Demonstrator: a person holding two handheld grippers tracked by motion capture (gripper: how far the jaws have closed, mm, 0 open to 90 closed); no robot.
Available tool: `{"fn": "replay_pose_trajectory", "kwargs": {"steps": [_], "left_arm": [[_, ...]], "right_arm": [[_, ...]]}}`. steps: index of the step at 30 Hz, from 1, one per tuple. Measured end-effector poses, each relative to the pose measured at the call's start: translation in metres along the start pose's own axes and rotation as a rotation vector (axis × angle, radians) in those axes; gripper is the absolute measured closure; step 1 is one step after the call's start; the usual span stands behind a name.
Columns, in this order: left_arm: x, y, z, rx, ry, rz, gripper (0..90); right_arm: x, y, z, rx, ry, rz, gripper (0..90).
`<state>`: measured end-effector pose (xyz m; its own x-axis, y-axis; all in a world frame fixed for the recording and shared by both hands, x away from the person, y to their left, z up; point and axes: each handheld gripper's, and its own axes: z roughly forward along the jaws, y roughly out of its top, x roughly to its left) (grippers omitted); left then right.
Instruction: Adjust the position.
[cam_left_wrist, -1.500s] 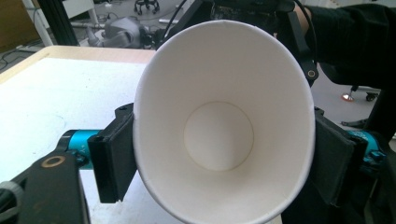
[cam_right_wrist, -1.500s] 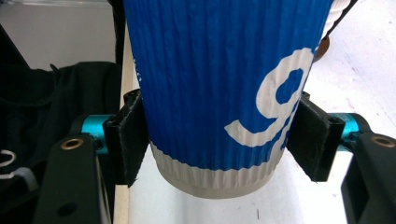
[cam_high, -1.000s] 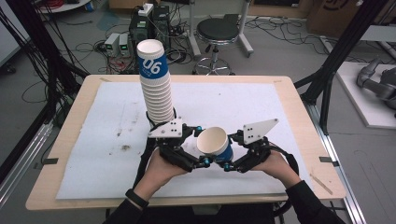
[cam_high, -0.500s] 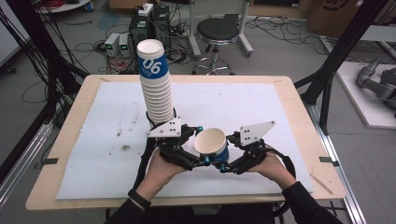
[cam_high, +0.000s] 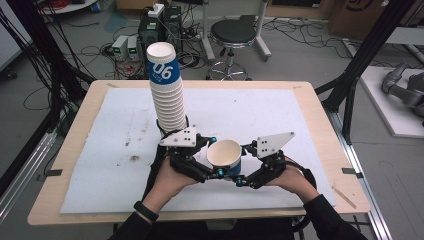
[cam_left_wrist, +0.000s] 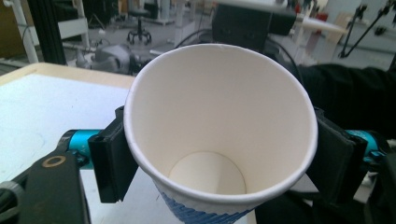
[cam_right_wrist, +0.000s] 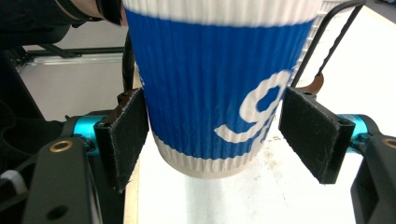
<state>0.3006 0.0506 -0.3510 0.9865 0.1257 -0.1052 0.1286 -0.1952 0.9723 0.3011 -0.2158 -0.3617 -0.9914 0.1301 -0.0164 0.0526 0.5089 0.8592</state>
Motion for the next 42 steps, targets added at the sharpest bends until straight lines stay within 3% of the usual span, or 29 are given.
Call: {"fn": "replay_pose_trajectory", "kwargs": {"steps": [8,13,18,21,27,38,42], "left_arm": [[-0.003,0.005,0.001,0.048,0.002,0.024,22.1],[-0.005,0.006,0.001,0.052,-0.001,0.033,22.4],[-0.006,0.007,0.0,0.009,0.002,0.025,19.9],[-0.007,0.005,0.002,-0.043,-0.006,0.003,18.3],[-0.007,0.006,0.004,-0.081,-0.008,-0.006,18.9],[-0.006,0.002,0.004,-0.098,-0.012,-0.007,21.7],[-0.006,-0.001,0.006,-0.103,-0.015,-0.016,22.0]], "right_arm": [[0.002,-0.001,0.008,0.008,0.01,0.013,22.4],[0.005,-0.004,0.017,-0.001,0.025,0.016,29.6],[0.005,-0.004,0.016,-0.035,0.023,0.032,30.1],[0.004,-0.003,0.015,-0.069,0.044,0.043,30.1],[0.005,-0.004,0.016,-0.124,0.066,0.072,30.1],[0.005,-0.005,0.018,-0.144,0.069,0.093,27.9],[0.005,-0.003,0.015,-0.194,0.083,0.132,22.2]]}}
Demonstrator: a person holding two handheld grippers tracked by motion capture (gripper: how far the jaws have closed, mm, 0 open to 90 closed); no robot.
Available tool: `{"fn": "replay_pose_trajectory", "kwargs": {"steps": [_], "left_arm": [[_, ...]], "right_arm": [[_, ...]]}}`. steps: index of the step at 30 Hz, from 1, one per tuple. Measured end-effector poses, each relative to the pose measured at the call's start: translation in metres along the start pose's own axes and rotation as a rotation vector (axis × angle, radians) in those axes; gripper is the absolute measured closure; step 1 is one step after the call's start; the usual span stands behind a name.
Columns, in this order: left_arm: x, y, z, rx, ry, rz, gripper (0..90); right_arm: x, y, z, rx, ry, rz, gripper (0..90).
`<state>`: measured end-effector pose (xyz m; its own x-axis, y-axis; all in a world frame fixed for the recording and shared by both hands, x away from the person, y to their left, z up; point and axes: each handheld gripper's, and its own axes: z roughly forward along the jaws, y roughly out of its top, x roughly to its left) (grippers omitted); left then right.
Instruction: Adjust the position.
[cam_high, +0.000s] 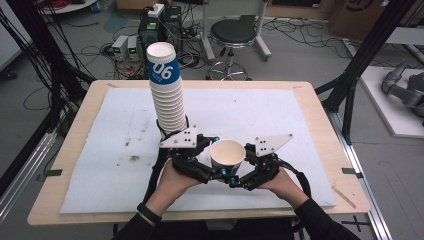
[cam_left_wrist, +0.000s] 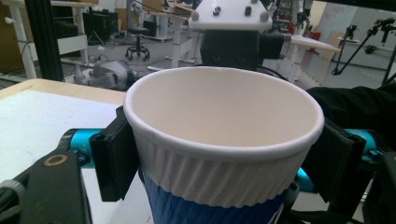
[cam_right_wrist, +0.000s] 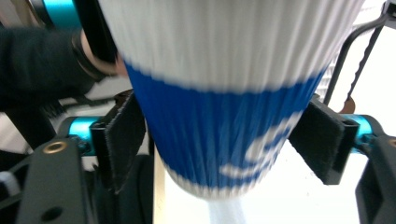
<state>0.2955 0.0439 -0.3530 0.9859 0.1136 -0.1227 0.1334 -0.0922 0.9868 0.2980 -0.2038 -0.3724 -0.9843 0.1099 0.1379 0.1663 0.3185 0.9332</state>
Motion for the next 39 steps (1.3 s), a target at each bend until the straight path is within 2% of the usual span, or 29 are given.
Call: {"fn": "replay_pose_trajectory", "kwargs": {"steps": [4,8,13,19,30,34,39], "left_arm": [[-0.001,-0.001,0.002,-0.009,0.001,0.006,22.2],[-0.001,-0.002,0.002,-0.026,0.004,0.002,22.3],[-0.001,-0.003,0.002,-0.032,0.002,0.0,23.0],[-0.001,-0.002,-0.001,-0.038,-0.01,-0.007,16.1],[0.002,0.001,-0.018,-0.063,0.024,0.004,14.3],[0.004,-0.002,-0.019,-0.051,0.033,0.005,14.1],[0.004,-0.009,-0.012,0.002,0.038,0.0,14.1]], "right_arm": [[0.0,0.001,-0.001,-0.021,0.0,0.025,22.0],[-0.001,0.001,-0.001,-0.034,0.022,0.043,25.1],[-0.001,0.001,-0.001,-0.039,0.018,0.04,26.3],[-0.002,0.001,-0.002,-0.028,0.016,0.028,26.1],[-0.007,0.005,-0.017,-0.052,-0.017,0.039,26.1],[-0.008,0.006,-0.022,-0.076,-0.027,0.037,26.1],[-0.01,0.007,-0.026,-0.098,-0.038,0.05,26.2]]}}
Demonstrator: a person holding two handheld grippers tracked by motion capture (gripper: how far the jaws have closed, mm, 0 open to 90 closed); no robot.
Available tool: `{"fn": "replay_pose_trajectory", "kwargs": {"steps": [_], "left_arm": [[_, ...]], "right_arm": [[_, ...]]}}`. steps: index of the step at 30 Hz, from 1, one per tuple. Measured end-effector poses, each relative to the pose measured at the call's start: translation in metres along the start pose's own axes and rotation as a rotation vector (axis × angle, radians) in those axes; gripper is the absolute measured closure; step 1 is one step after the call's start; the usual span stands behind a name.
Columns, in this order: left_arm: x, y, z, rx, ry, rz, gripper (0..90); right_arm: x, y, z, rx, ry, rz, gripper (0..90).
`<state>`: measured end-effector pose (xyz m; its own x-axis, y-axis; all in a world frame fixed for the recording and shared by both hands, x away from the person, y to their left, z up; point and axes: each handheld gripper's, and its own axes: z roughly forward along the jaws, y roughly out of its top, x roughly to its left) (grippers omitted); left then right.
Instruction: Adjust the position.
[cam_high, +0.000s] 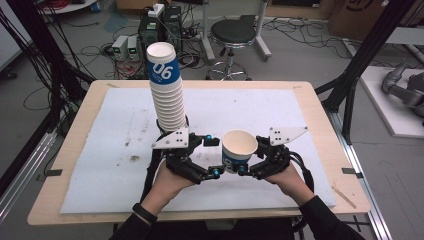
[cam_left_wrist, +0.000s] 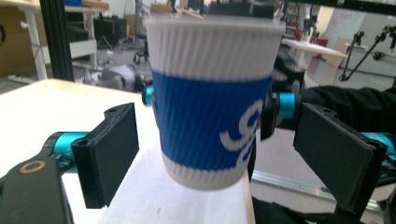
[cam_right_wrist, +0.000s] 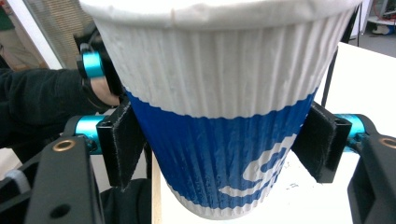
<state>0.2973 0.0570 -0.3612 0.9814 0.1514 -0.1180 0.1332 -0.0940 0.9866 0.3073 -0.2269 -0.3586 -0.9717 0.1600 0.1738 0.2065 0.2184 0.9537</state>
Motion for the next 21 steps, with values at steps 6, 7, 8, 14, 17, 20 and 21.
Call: {"fn": "replay_pose_trajectory", "kwargs": {"steps": [6,7,8,14,17,20,21], "left_arm": [[-0.001,-0.009,0.011,0.053,0.019,-0.004,14.1],[-0.001,-0.011,0.012,0.059,0.018,-0.009,14.1],[0.0,-0.012,0.014,0.067,0.019,-0.012,14.1],[-0.002,-0.018,0.024,0.113,0.047,0.0,14.1],[-0.002,-0.018,0.026,0.105,0.042,-0.01,14.1],[-0.002,-0.019,0.028,0.104,0.037,-0.016,14.2],[-0.002,-0.019,0.028,0.102,0.032,-0.018,14.3]], "right_arm": [[0.0,0.001,-0.001,-0.016,-0.005,0.002,26.2],[0.0,0.001,-0.001,-0.016,-0.003,0.003,26.1],[0.001,0.001,-0.001,-0.017,-0.001,0.003,26.1],[0.002,0.001,0.0,-0.013,-0.003,0.002,26.1],[0.002,0.001,0.0,-0.02,0.001,0.006,26.1],[0.002,0.0,0.001,-0.016,0.005,0.003,26.1],[0.003,0.0,0.002,-0.013,0.009,0.002,26.1]]}}
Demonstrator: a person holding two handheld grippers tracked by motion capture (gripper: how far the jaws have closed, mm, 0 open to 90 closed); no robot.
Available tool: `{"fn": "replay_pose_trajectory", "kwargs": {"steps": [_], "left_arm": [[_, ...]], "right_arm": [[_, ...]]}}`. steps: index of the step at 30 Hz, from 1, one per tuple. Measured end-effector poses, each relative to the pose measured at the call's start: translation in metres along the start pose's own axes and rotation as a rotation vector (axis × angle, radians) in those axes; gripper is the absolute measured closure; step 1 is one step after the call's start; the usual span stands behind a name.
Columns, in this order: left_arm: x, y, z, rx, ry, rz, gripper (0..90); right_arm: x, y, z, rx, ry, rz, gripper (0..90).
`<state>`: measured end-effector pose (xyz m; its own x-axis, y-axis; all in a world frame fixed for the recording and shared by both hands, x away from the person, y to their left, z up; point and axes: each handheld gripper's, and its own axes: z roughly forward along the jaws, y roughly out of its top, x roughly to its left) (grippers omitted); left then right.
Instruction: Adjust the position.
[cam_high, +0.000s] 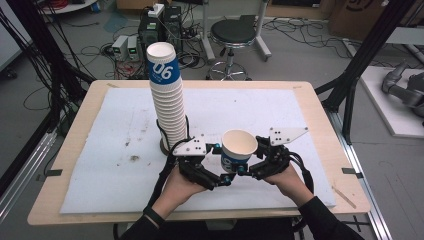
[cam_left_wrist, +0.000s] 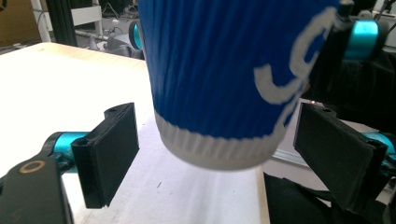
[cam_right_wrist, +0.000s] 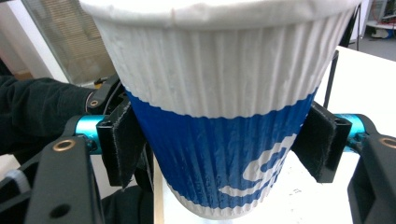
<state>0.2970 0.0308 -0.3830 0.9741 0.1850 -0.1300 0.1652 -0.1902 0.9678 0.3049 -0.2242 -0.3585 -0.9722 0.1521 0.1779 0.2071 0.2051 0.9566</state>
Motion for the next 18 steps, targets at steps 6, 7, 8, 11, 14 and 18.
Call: {"fn": "replay_pose_trajectory", "kwargs": {"steps": [6,7,8,11,14,18], "left_arm": [[-0.0001,-0.0004,0.0002,-0.006,-0.004,0.002,17.8],[-0.0006,-0.0003,-0.0001,-0.004,-0.009,0.006,20.5],[-0.0011,-0.0005,-0.0002,-0.004,-0.009,0.008,23.3],[-0.0005,-0.0011,-0.0005,-0.007,-0.026,0.001,29.4],[-0.0004,-0.0013,-0.0001,-0.001,-0.025,-0.002,29.8],[-0.0005,-0.0016,0.0004,-0.004,-0.025,-0.003,30.0]], "right_arm": [[0.004,-0.0002,0.0052,0.003,0.01,-0.011,26.1],[0.0043,-0.0003,0.0059,0.005,0.01,-0.012,26.1],[0.0042,-0.0006,0.0063,0.007,0.009,-0.008,26.1],[0.0032,-0.0009,0.0062,0.007,0.004,-0.006,26.1],[0.003,-0.001,0.0064,0.01,0.003,-0.011,25.8],[0.003,-0.0015,0.0075,0.01,0.0,-0.006,23.6]]}}
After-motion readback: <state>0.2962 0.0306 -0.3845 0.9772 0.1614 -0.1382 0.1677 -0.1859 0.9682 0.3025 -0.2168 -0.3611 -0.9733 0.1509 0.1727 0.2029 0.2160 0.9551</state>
